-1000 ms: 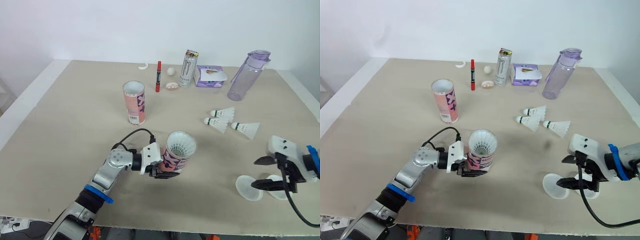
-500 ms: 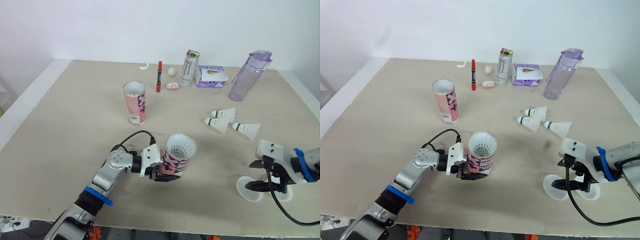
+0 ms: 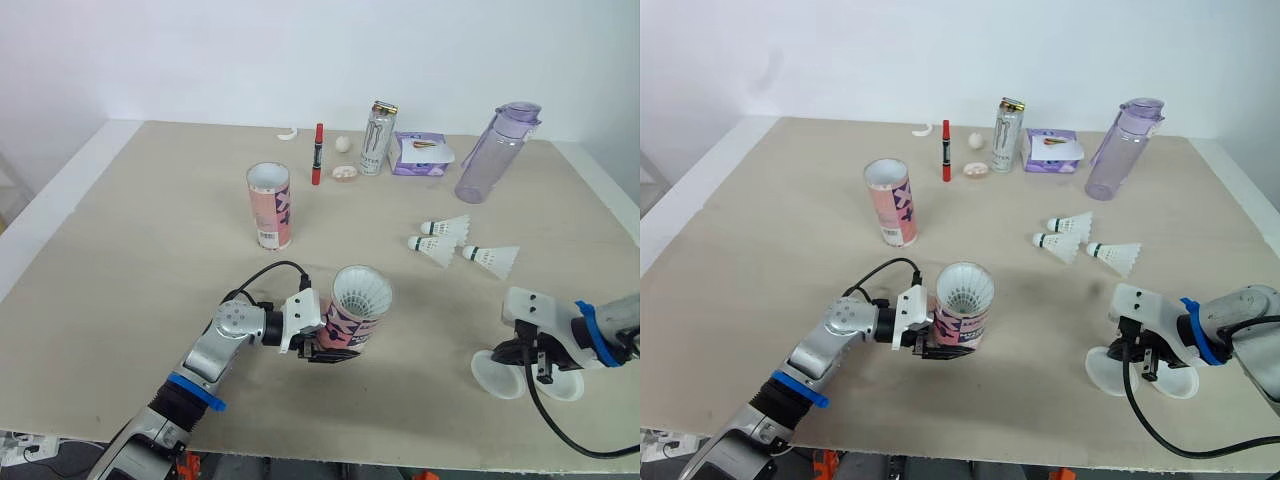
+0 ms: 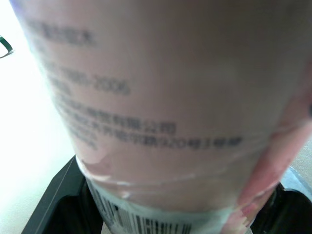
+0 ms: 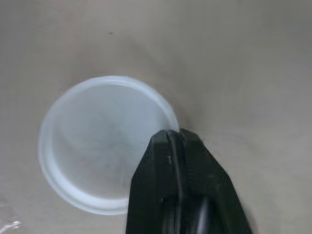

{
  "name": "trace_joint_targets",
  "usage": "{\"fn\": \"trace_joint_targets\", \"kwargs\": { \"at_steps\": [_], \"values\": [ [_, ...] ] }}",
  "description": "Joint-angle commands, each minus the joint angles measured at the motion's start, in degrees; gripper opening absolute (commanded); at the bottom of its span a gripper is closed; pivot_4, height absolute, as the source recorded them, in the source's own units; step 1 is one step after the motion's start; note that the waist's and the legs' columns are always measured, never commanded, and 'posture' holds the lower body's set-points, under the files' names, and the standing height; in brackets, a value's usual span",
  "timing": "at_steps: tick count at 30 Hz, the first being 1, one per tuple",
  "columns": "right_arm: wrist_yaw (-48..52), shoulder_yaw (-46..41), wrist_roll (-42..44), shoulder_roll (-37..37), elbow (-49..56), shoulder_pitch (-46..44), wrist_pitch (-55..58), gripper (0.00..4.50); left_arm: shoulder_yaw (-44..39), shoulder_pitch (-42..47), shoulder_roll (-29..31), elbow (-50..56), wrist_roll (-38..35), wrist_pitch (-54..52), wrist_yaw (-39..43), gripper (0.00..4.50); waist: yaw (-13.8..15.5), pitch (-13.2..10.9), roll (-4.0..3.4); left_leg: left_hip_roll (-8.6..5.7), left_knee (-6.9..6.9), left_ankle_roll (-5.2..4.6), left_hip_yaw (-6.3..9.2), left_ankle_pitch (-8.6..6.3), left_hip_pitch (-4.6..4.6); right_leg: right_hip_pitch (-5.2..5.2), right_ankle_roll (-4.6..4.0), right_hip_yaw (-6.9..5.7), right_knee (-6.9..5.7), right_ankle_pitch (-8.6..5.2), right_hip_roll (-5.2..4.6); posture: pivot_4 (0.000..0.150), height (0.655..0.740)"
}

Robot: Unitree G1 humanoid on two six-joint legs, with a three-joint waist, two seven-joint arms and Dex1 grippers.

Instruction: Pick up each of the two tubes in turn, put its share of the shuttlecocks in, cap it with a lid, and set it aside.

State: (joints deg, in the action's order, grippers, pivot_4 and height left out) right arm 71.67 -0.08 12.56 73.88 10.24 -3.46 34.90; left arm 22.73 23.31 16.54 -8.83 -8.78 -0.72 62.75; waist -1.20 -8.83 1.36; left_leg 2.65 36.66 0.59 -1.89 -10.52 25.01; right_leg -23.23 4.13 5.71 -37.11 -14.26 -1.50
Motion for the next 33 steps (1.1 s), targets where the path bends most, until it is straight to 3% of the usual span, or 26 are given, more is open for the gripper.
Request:
{"fn": "trace_joint_targets", "kwargs": {
  "at_steps": [1, 8, 13, 17, 19, 24, 33],
  "values": [
    [0.2, 0.3, -0.4, -0.2, 1.5, -0.6, -1.0, 0.08, 1.3, -0.3, 0.5, -2.2, 2.1, 0.1, 0.1, 3.12, 0.0, 0.0, 0.0, 0.0, 0.01, 0.0, 0.0, 0.0, -0.01, 0.0, -0.01, 0.0, 0.0, 0.01, 0.01, 0.15, 0.74],
    [3.5, -2.9, 5.5, -1.1, 7.0, -8.7, -2.2, 0.08, 1.2, 0.4, 0.5, -4.3, 2.3, 0.6, 0.1, 3.12, 0.0, 0.1, -0.18, 0.0, 0.04, 0.0, 0.0, 0.02, -0.07, 0.0, -0.02, 0.08, -0.02, 0.12, 0.04, 0.15, 0.74],
    [8.5, -0.9, 9.6, -1.7, 8.0, -26.6, -3.4, 0.08, 1.3, 1.0, 0.1, -6.1, 2.3, 0.8, 0.0, 3.12, -0.1, 0.1, -0.2, -0.01, 0.1, 0.01, -0.04, 0.04, -0.22, 0.01, -0.07, 0.14, -0.01, 0.28, 0.04, 0.15, 0.74],
    [11.4, 4.7, 12.2, -8.5, 7.1, -47.1, -1.7, 0.08, 1.2, 1.0, -0.5, -6.8, 1.4, -1.0, 0.3, 3.12, -0.2, 0.1, -0.25, 0.02, 0.06, 0.02, -0.15, 0.04, -0.37, 0.02, -0.15, 0.18, -0.01, 0.31, 0.02, 0.15, 0.74],
    [12.4, 6.8, 11.7, -10.9, 6.3, -51.8, -2.1, 0.08, 1.3, 1.1, -0.7, -6.9, 1.5, -1.3, 0.4, 3.12, -0.1, 0.1, -0.23, 0.03, 0.03, 0.02, -0.19, 0.04, -0.36, -0.02, -0.18, 0.23, -0.01, 0.34, 0.02, 0.15, 0.74],
    [12.7, 11.5, 10.4, -16.7, 6.9, -56.5, -3.1, 0.08, 1.5, 1.6, -0.9, -7.6, 2.1, -1.5, 0.4, 3.12, 0.1, 0.2, -0.06, 0.03, 0.04, 0.07, -0.33, 0.01, -0.3, -0.04, -0.26, 0.16, 0.01, 0.2, -0.17, 0.15, 0.74],
    [12.4, 16.5, 4.8, -22.0, 4.7, -55.8, -9.7, 0.08, 1.3, 1.1, -0.3, -6.8, 2.7, -1.9, -0.3, 3.12, 0.0, 0.2, -0.06, 0.0, 0.14, 0.04, -0.34, 0.03, -0.06, -0.14, -0.44, 0.11, -0.01, 0.46, -0.2, 0.15, 0.74]
  ]
}}
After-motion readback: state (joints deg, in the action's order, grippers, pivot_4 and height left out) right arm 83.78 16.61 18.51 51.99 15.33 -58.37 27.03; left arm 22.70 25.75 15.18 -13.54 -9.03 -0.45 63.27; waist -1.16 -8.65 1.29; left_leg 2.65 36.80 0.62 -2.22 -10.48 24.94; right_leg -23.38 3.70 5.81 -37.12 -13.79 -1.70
